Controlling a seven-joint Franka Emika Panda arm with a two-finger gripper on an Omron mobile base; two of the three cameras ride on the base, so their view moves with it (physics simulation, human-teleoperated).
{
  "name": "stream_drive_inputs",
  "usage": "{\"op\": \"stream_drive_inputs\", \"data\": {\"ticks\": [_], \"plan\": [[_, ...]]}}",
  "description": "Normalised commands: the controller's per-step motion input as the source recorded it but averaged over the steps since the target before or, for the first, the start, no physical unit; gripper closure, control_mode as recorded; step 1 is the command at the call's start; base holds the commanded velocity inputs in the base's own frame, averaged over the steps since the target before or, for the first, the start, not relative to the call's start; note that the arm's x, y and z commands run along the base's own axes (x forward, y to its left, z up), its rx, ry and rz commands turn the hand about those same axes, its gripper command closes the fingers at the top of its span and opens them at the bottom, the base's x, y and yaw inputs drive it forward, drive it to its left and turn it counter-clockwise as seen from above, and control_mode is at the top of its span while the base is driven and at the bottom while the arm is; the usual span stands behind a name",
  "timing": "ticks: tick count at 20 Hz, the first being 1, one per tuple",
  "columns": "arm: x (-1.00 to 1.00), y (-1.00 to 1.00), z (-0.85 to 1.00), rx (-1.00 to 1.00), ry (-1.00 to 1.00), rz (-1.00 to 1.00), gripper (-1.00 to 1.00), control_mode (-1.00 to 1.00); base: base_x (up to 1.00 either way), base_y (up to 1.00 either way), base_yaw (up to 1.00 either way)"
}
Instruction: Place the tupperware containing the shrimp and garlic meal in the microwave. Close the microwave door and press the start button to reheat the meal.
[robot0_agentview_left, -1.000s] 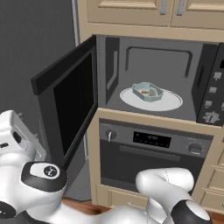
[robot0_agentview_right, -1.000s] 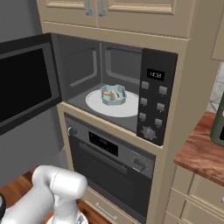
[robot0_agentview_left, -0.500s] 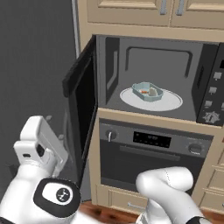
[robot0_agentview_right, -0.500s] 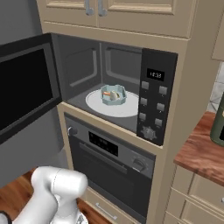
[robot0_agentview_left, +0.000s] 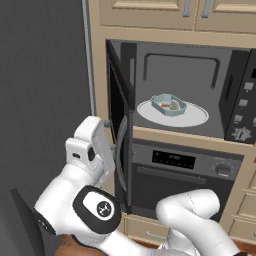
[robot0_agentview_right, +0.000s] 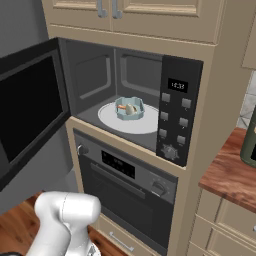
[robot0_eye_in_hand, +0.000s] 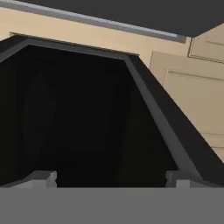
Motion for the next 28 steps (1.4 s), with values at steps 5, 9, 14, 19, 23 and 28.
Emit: {"op": "stream_drive_inputs", "data": {"ticks": [5,9,14,19,23,28], "plan": [[0.26,-1.00,0.08,0.09,0.10,-0.18,-1.00,-1.00,0.00,0.00,0.00],[0.14,-1.00,0.05,0.08,0.08,-0.18,-1.00,-1.00,0.00,0.00,0.00],[0.09,-1.00,0.05,0.08,0.07,-0.17,-1.00,-1.00,0.00,0.00,0.00],[0.30,-1.00,0.02,0.10,0.07,-0.06,-1.00,-1.00,0.00,0.00,0.00],[0.63,-0.94,0.00,0.13,0.06,0.00,-1.00,-1.00,0.00,0.00,0.00],[0.81,-0.65,0.00,0.08,0.02,0.08,-1.00,-1.00,0.00,0.00,0.00]]}}
